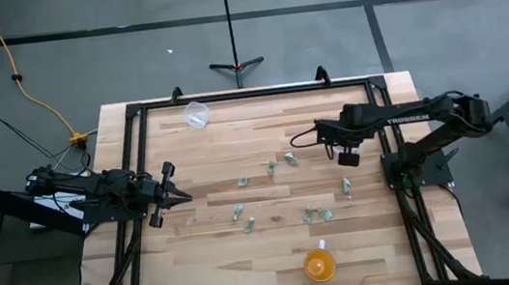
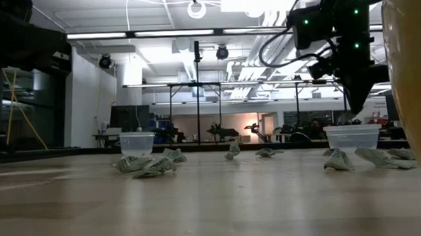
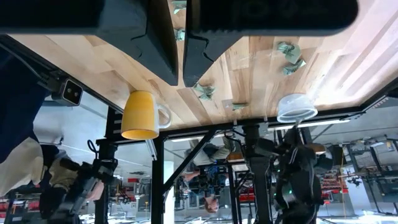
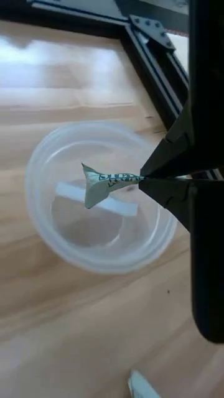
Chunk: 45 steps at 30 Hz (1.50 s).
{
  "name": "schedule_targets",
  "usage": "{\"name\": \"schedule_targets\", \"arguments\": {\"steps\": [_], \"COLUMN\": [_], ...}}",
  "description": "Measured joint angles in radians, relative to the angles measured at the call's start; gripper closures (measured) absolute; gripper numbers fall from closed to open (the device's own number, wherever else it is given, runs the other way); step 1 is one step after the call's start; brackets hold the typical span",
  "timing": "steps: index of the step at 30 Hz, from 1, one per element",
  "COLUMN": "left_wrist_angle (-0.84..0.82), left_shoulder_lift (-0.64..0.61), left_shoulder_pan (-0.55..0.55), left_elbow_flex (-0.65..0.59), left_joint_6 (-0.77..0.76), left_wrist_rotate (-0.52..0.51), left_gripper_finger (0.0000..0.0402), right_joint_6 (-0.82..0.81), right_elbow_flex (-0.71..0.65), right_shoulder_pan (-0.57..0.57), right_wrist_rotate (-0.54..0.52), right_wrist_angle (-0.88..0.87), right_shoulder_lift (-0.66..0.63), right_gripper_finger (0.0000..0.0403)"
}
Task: Pick and place items into bin
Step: Put the stevia packet into the bottom transparent bin
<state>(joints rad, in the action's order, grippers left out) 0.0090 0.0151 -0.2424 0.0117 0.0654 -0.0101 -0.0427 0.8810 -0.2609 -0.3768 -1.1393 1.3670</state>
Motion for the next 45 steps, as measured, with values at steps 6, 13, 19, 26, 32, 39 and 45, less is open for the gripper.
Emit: {"name": "schedule_targets", "arguments": {"steps": [6,13,19,26,32,39,45], "left_wrist_angle": [0.0,0.0,0.0,0.0,0.0,0.0,0.0], "left_shoulder_lift": [0.0,0.0,0.0,0.0,0.0,0.0,0.0], "left_shoulder_pan": [0.0,0.0,0.0,0.0,0.0,0.0,0.0], "left_elbow_flex": [0.0,0.0,0.0,0.0,0.0,0.0,0.0], "left_joint_6": [0.0,0.0,0.0,0.0,0.0,0.0,0.0], "left_wrist_rotate": [0.0,0.0,0.0,0.0,0.0,0.0,0.0], "left_gripper_finger": [0.0339,0.0339,0.0339,0.0339,0.0339,0.0339,0.0339], "right_joint_6": [-0.004,0.004,0.065,0.137,0.133,0.13,0.129], "right_elbow_flex": [-0.005,-0.005,-0.011,-0.066,-0.066,-0.066,-0.065], "right_shoulder_pan": [-0.027,-0.027,-0.027,0.003,0.006,0.007,0.007], "right_wrist_rotate": [-0.015,-0.044,0.201,0.382,0.414,0.448,0.447], "right_wrist_angle": [0.034,0.156,0.586,0.929,0.939,0.943,0.951], "right_shoulder_lift": [0.0,0.0,0.0,0.055,0.208,0.332,0.346], "right_gripper_finger": [0.0364,0.0268,0.0203,0.0176,0.018,0.0194,0.0216]}}
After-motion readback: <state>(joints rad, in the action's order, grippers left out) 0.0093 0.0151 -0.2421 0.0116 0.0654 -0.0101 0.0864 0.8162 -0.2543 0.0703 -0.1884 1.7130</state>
